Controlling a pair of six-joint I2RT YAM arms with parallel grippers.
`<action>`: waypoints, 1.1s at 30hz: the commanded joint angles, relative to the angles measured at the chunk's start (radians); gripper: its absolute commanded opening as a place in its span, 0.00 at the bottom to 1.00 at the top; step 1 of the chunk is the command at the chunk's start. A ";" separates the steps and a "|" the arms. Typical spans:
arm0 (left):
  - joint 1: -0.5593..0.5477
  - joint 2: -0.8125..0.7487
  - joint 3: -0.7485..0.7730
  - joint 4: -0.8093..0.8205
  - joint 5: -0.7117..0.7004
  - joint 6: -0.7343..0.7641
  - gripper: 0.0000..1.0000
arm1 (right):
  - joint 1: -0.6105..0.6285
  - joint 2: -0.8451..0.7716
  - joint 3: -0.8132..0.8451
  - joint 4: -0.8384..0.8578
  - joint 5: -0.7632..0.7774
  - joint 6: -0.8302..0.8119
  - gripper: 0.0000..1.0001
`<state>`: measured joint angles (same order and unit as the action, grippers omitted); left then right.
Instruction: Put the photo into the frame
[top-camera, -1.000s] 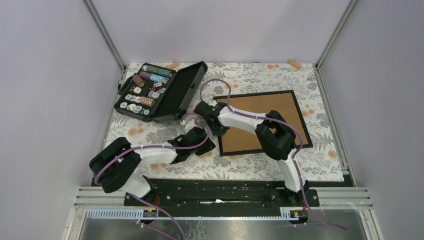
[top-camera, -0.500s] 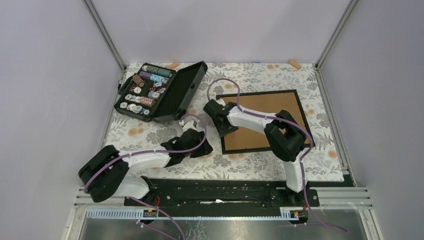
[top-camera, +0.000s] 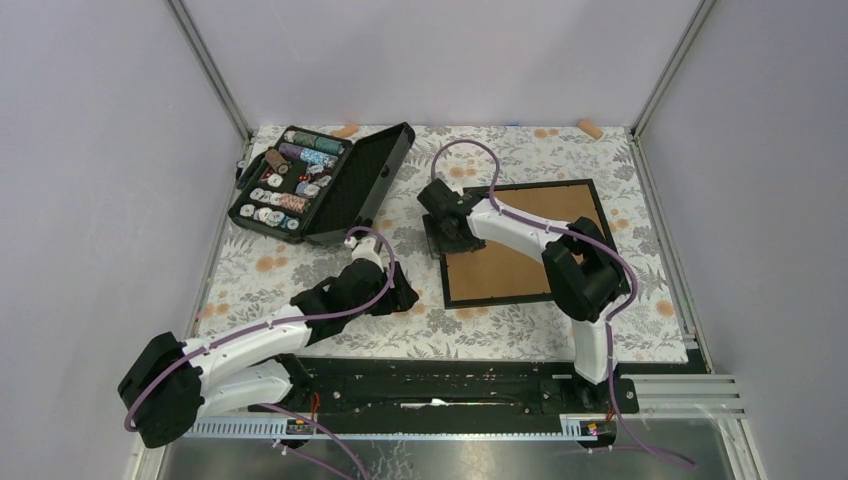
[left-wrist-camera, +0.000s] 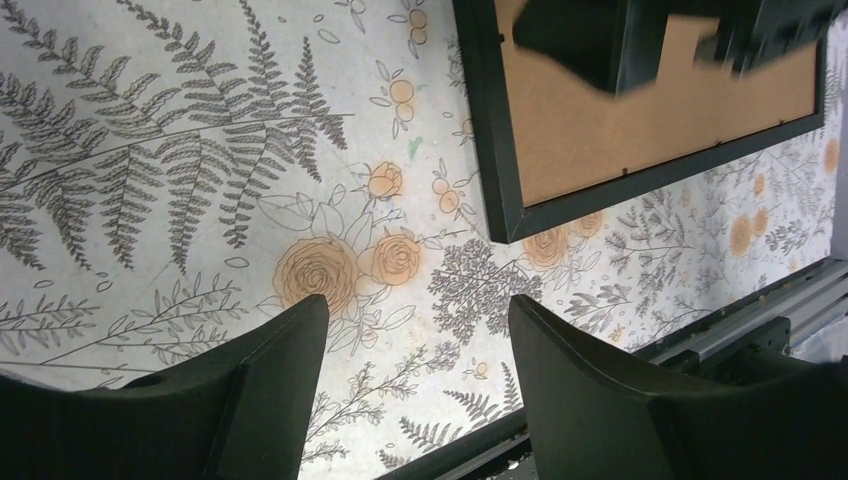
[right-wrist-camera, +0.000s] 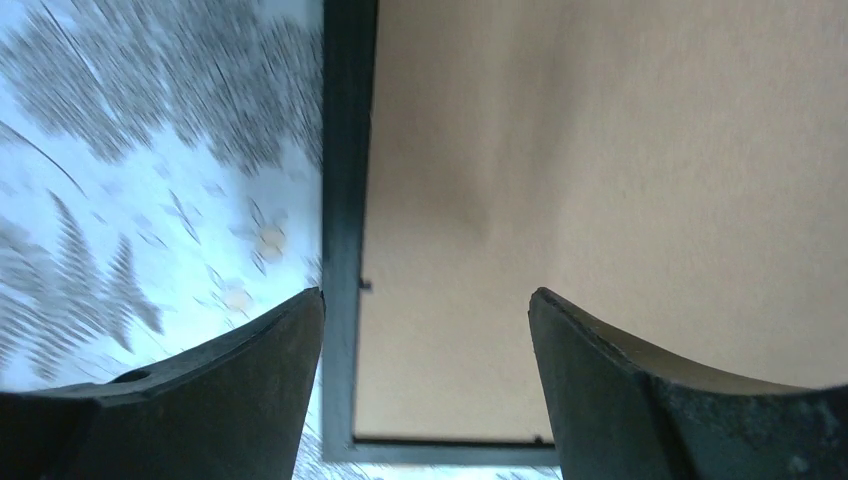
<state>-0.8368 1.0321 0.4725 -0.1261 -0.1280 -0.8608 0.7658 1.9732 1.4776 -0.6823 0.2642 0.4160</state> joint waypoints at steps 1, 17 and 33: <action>0.005 -0.028 0.034 -0.023 -0.022 0.015 0.71 | -0.032 0.069 0.102 0.097 -0.026 0.117 0.82; 0.014 0.003 0.029 0.000 -0.010 0.006 0.70 | 0.046 0.211 0.103 0.088 -0.037 -0.060 0.11; 0.095 0.293 0.084 0.098 0.111 -0.122 0.71 | 0.002 -0.375 -0.340 0.189 -0.173 -0.066 0.69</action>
<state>-0.7521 1.2652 0.4828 -0.0582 -0.0406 -0.9276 0.8124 1.6352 1.0363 -0.4587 0.0216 0.3302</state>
